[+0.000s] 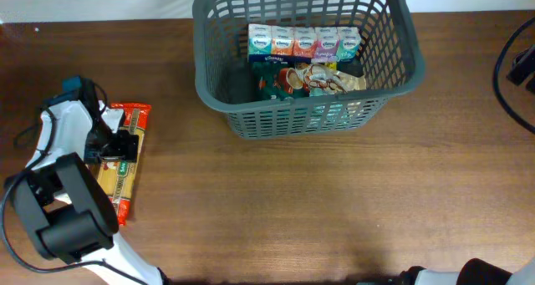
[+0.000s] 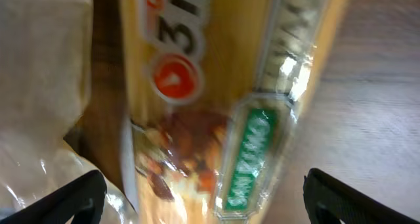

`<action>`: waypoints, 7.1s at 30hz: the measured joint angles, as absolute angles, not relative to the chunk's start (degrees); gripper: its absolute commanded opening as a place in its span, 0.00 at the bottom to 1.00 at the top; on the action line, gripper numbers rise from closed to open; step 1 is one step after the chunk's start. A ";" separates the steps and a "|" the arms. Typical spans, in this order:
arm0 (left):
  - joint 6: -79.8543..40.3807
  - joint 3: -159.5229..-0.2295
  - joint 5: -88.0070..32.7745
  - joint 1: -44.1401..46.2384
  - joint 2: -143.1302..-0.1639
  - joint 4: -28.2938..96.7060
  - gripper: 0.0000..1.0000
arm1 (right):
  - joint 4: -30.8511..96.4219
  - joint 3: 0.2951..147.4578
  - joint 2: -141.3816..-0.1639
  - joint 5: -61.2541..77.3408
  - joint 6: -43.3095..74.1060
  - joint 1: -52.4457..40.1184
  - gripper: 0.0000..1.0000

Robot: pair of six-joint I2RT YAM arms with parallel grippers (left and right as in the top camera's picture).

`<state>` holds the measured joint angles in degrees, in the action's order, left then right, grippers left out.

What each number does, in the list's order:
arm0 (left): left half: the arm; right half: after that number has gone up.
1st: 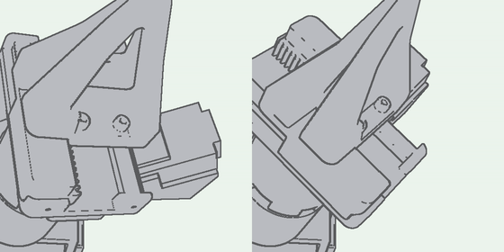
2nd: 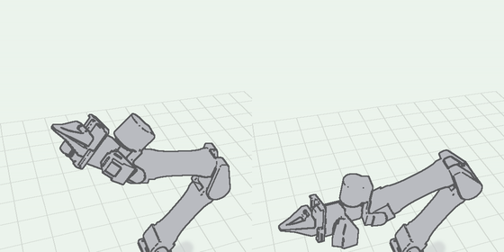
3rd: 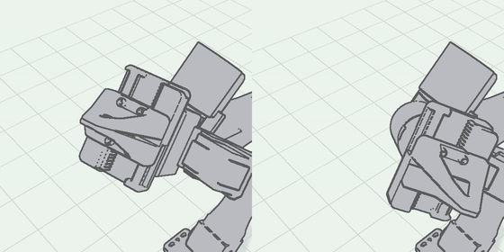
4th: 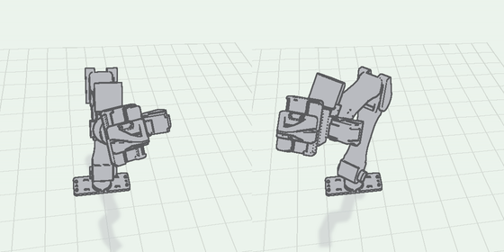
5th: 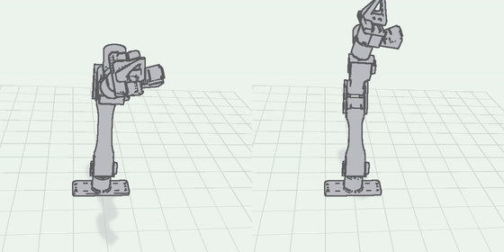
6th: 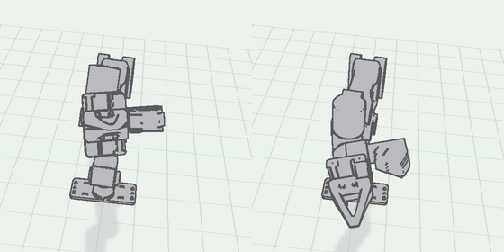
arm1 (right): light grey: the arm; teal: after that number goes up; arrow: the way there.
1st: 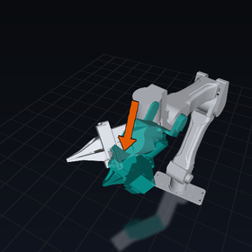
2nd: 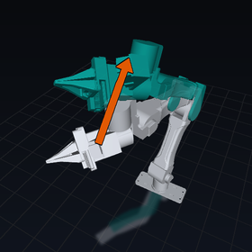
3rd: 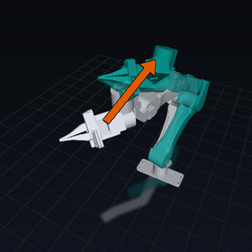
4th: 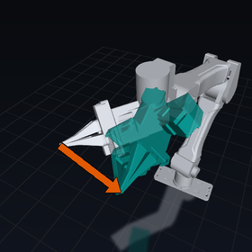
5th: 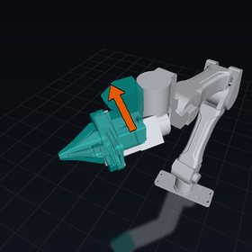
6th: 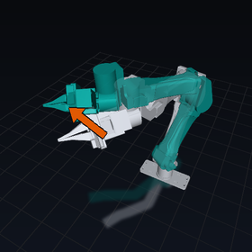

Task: Pack container
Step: 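Lower the left gripper onto the orange spaghetti pack and grasp it, then lift the spaghetti pack with the left gripper and drop it into the basket, then move the left gripper to the clear plastic bag and grasp it, then carry the clear bag with the left gripper into the basket and release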

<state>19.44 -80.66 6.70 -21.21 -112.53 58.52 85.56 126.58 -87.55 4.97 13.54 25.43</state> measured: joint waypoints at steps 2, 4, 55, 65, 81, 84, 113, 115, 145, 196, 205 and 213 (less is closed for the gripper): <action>19.44 -80.66 6.66 -21.58 -113.23 57.34 0.89 | 85.54 126.58 -87.55 4.95 13.54 25.43 0.99; 19.46 -80.66 6.46 -21.63 -113.45 56.60 0.89 | 85.56 126.58 -87.55 4.95 13.54 25.43 0.99; 25.98 -172.64 -10.04 -3.36 -123.44 91.90 0.01 | 85.54 126.58 -87.61 4.95 13.54 25.43 0.99; 50.02 -176.79 -11.46 25.28 -121.49 82.72 0.02 | 85.54 126.58 -87.61 4.95 13.56 25.43 0.99; 57.34 -155.61 -5.52 29.12 -134.17 70.87 0.02 | 85.54 126.58 -87.61 4.95 13.52 25.43 0.99; 56.16 -154.74 -4.03 29.19 -138.63 71.09 0.34 | 85.56 126.58 -87.61 4.97 13.58 25.43 0.99; 39.99 -115.59 11.60 -0.64 -78.63 69.28 1.00 | 85.52 126.58 -87.66 4.95 13.56 25.43 0.99; 38.15 -109.10 9.85 -5.30 -75.81 68.69 0.99 | 85.54 126.61 -87.66 4.97 13.50 25.43 0.99; 21.47 -83.55 6.52 -30.96 -110.24 57.54 1.00 | 85.54 126.58 -87.68 4.95 13.56 25.43 0.99; 19.00 -148.51 -14.81 -20.99 -121.84 80.34 0.02 | 85.52 126.61 -87.70 4.97 13.52 25.43 0.99; 36.75 -174.17 -19.90 2.37 -121.30 83.11 0.01 | 85.54 126.58 -87.70 4.95 13.56 25.43 0.99; 55.96 -171.89 -17.69 20.88 -122.89 82.74 0.02 | 85.56 126.58 -87.70 4.95 13.56 25.43 0.99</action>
<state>55.96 -171.89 -17.69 20.88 -122.89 82.74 85.56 126.58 -87.70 4.95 13.56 25.43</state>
